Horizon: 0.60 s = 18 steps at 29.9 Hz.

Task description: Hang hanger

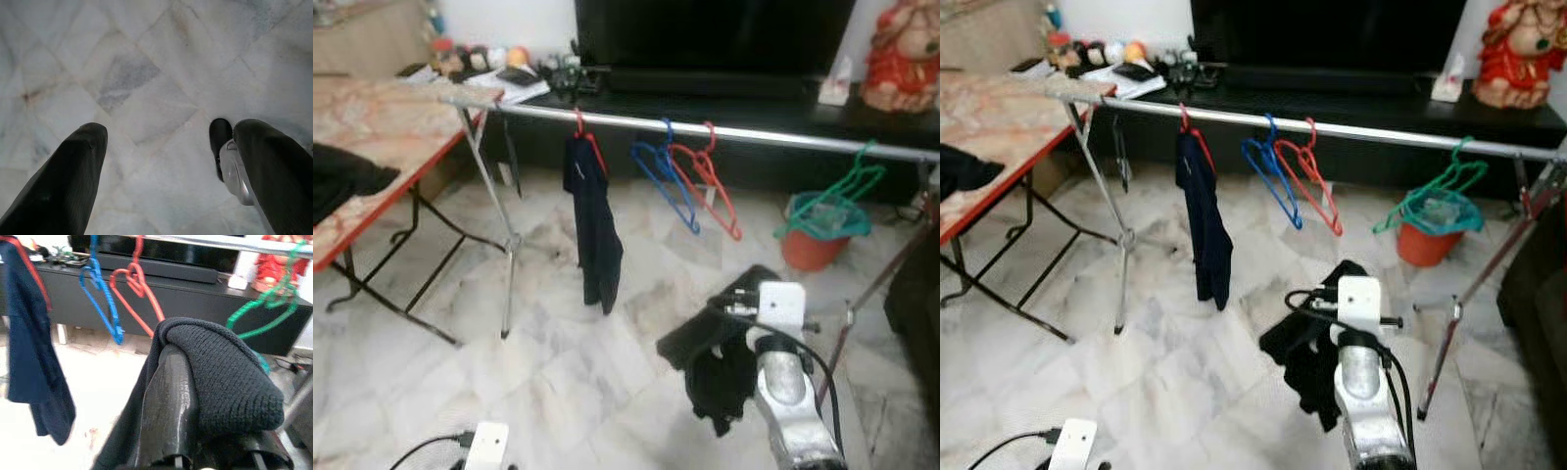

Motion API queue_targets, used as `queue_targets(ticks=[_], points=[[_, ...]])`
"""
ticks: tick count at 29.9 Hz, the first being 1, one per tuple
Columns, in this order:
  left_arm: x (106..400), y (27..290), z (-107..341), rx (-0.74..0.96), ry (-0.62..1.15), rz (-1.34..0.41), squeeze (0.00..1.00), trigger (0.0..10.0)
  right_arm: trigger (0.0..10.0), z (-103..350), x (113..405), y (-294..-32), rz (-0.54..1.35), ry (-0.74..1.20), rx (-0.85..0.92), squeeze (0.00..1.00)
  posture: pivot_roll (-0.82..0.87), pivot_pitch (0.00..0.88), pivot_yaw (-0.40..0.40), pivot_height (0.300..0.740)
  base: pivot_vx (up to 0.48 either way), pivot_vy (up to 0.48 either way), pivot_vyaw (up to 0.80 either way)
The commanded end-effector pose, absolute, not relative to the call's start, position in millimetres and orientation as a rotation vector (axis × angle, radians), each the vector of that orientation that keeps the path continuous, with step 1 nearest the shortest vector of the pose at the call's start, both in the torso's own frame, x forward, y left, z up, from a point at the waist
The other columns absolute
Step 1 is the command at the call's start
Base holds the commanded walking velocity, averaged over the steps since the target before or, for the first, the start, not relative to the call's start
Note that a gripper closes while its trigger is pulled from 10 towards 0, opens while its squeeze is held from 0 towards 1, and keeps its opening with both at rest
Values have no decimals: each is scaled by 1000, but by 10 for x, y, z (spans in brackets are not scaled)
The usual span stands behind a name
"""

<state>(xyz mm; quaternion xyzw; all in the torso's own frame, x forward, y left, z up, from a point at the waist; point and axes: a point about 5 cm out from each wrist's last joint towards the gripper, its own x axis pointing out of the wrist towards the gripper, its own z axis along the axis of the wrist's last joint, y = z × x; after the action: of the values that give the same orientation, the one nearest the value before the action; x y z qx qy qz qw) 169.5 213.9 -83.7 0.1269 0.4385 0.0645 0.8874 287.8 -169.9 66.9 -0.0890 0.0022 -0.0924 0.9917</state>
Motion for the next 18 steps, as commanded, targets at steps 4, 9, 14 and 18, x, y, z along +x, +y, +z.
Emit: queue_targets(ticks=[4, 9, 14, 18], points=[[1662, 2192, -842, 246, 918, 167, 0, 10000, 10000, 701, 2940, -1653, -180, 11, -160, 0, -1, 0, 4, 740, 0, 0, 0], [1664, 2185, -841, 190, 911, 187, 0, 10000, 10000, 462, 2908, -1777, -266, 151, -103, 0, 0, 0, 6, 740, 0, 0, 0], [1616, 2138, -867, -116, 875, 308, 0, 10000, 10000, 397, 2873, -1823, -301, 177, -40, 0, 2, 0, 6, 740, 0, 0, 0], [1642, 2133, -854, -82, 868, 249, 0, 10000, 10000, 413, 2877, -1820, -298, 168, -52, 0, 3, 0, 8, 740, 0, 0, 0]])
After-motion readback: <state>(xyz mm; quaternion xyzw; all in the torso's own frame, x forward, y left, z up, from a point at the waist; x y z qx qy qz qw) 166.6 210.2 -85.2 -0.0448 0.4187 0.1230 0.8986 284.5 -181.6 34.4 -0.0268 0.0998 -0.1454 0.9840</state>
